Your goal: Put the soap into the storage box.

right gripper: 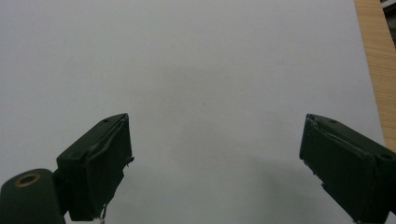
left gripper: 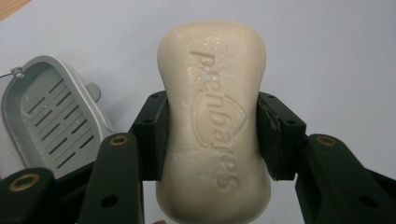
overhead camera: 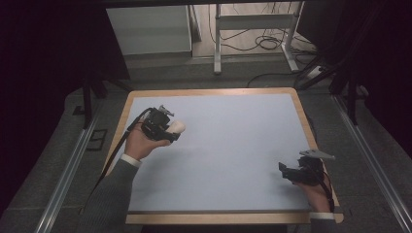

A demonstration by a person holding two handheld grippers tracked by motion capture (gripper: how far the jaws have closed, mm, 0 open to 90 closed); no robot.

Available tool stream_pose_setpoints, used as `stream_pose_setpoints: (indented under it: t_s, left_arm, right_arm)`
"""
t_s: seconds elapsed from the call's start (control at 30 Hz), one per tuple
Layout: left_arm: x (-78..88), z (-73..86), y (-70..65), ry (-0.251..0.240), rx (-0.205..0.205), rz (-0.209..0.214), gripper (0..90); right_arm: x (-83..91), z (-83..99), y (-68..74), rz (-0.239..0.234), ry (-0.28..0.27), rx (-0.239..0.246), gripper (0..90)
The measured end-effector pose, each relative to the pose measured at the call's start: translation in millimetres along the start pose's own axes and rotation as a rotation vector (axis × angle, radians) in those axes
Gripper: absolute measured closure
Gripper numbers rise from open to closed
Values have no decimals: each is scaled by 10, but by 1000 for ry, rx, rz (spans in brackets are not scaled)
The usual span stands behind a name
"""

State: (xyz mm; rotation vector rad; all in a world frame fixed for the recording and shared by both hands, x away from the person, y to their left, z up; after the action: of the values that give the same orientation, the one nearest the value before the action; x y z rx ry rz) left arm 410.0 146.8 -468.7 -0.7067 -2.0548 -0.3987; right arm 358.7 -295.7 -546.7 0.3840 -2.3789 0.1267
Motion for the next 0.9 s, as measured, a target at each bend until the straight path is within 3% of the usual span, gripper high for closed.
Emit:
stream_pose_setpoints:
  t_s: [0.9]
  left_arm:
    - [17, -119, 327, -6, 53, -31, 496]
  right_arm:
    - [-14, 15, -16, 1, 7, -1, 89]
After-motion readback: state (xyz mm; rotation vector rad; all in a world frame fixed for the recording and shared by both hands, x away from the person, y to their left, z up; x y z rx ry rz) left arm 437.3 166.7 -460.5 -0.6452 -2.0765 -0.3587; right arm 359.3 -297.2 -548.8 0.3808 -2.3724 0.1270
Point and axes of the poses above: each handheld gripper's, and its own axes: x roughly backward along the jaws, z roughly out of its underside, y roughly to its left, the point moved 6 cm from there along -x, roughly forward along the jaws, and after that the axes turned 1 degree about y, right-handed, at the moved point
